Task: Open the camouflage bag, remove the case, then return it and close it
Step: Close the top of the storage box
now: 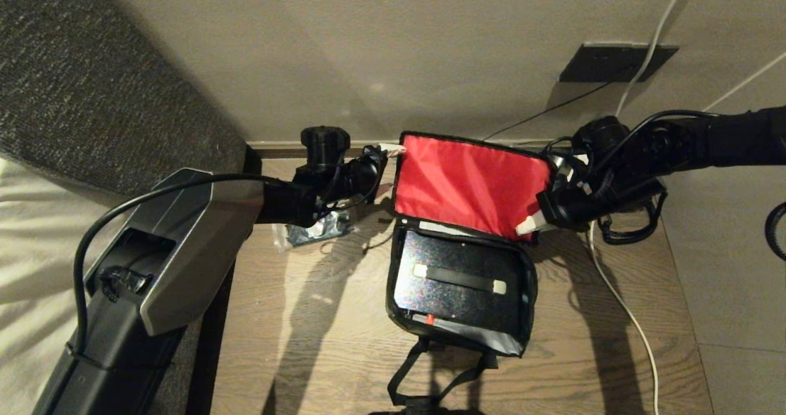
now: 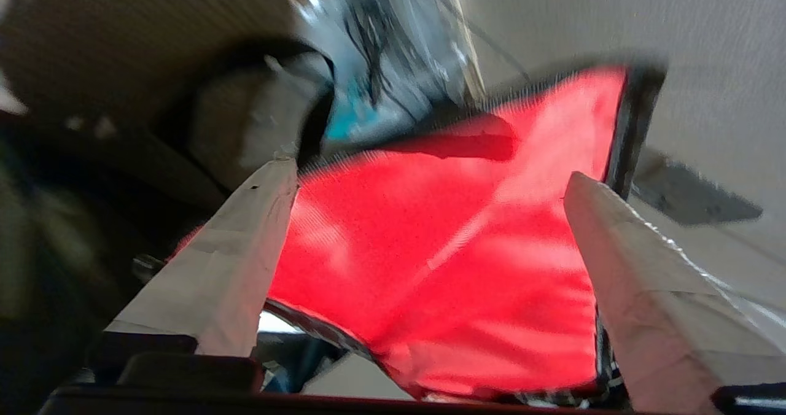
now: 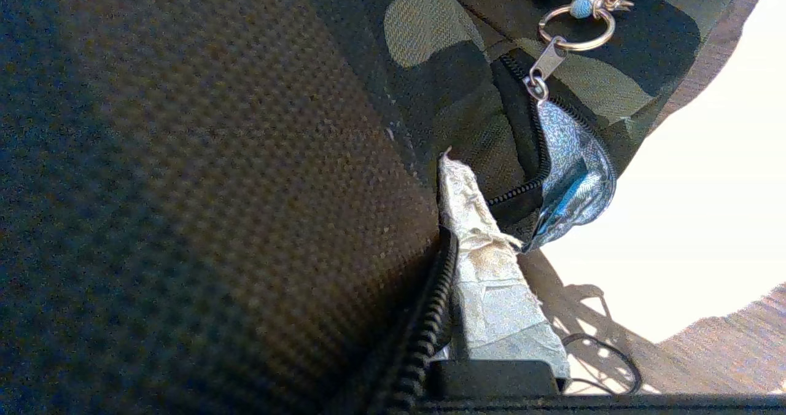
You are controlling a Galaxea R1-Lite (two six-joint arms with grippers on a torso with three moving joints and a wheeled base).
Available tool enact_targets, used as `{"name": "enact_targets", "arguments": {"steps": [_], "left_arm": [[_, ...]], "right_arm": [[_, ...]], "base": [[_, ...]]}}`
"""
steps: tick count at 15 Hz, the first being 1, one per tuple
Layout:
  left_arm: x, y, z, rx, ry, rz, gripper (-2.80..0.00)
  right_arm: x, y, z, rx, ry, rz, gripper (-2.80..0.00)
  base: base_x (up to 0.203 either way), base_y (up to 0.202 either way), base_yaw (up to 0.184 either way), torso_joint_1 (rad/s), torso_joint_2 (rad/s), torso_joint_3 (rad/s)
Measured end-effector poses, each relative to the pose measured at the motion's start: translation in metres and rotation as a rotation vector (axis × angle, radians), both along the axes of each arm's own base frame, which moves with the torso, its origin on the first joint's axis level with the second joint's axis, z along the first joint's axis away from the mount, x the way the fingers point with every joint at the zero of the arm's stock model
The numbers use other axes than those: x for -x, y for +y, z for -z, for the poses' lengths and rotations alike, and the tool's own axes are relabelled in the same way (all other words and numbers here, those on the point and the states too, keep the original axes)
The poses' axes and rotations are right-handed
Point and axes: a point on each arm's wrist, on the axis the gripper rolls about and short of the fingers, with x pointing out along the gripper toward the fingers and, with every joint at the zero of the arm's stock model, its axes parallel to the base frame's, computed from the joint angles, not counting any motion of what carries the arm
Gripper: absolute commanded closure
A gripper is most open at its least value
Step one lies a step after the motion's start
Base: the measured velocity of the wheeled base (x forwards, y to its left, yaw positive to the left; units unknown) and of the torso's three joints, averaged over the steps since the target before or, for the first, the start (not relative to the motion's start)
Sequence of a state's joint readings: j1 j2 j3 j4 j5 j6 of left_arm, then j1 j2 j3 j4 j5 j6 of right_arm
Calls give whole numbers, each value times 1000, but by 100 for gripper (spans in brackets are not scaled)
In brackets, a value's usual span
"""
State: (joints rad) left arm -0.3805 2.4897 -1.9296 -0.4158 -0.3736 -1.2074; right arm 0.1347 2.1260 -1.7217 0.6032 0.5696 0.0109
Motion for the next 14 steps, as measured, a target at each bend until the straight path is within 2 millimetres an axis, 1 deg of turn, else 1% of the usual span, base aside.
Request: {"name": "enact_targets", "arguments": {"steps": [3,5,8,11,14], "left_arm": [[1,4,-2,-66,-14,4,-280],[1,4,-3,-72,-31,3,-280],[-1,-3,4,-61,-68,16,-280],[-4,-6,15,-58,-81,22,-280],[-3,-12,17,-39,-92,38,-280]], "right_arm": [[1,0,-1,-1,-2,0,0],[2,0,-2,-1,0,1,0],[3,-1,-3,-2,1,2,0],[4,-1,-3,-3,5,6,0],[4,-1,-3,-7,11,13,0]], "base": [[0,0,0,0,0,0],[0,0,0,0,0,0],[0,0,0,0,0,0],[0,0,0,0,0,0],[0,0,0,0,0,0]]}}
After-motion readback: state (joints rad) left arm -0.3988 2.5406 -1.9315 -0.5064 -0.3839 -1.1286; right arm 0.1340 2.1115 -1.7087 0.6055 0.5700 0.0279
